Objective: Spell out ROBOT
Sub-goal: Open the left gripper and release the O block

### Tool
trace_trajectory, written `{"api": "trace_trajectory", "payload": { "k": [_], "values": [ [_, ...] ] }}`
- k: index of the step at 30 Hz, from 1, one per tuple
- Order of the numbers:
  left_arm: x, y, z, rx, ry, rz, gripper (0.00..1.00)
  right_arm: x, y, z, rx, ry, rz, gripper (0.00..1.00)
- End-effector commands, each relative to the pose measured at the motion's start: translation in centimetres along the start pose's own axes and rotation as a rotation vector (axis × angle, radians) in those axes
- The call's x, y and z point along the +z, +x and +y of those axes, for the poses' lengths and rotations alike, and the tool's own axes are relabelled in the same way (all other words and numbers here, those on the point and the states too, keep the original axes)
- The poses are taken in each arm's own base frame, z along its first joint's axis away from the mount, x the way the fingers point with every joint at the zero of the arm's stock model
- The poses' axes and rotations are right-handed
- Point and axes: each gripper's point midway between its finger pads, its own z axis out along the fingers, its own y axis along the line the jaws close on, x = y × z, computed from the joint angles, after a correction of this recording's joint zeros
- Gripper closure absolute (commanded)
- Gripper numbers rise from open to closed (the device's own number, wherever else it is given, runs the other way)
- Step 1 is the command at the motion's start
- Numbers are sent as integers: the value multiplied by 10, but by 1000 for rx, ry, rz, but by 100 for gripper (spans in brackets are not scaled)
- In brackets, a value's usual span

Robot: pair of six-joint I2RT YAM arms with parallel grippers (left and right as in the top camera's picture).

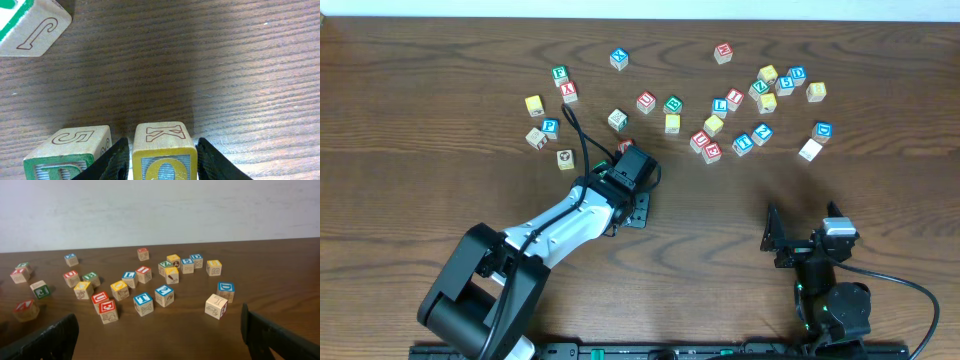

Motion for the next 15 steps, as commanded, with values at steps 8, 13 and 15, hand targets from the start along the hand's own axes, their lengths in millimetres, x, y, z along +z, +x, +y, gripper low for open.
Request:
{"api": "trace_trajectory", "payload": {
  "k": [8,13,15],
  "values": [
    [-10,-22,-6,34,-7,-45,58,0,2,-1,-13,3,5,1],
    [-14,-29,-3,44,-35,-60,58,0,2,-1,-13,3,5,1],
    [-17,-33,-1,51,-52,-69,58,0,2,-1,-13,3,5,1]
  ]
}}
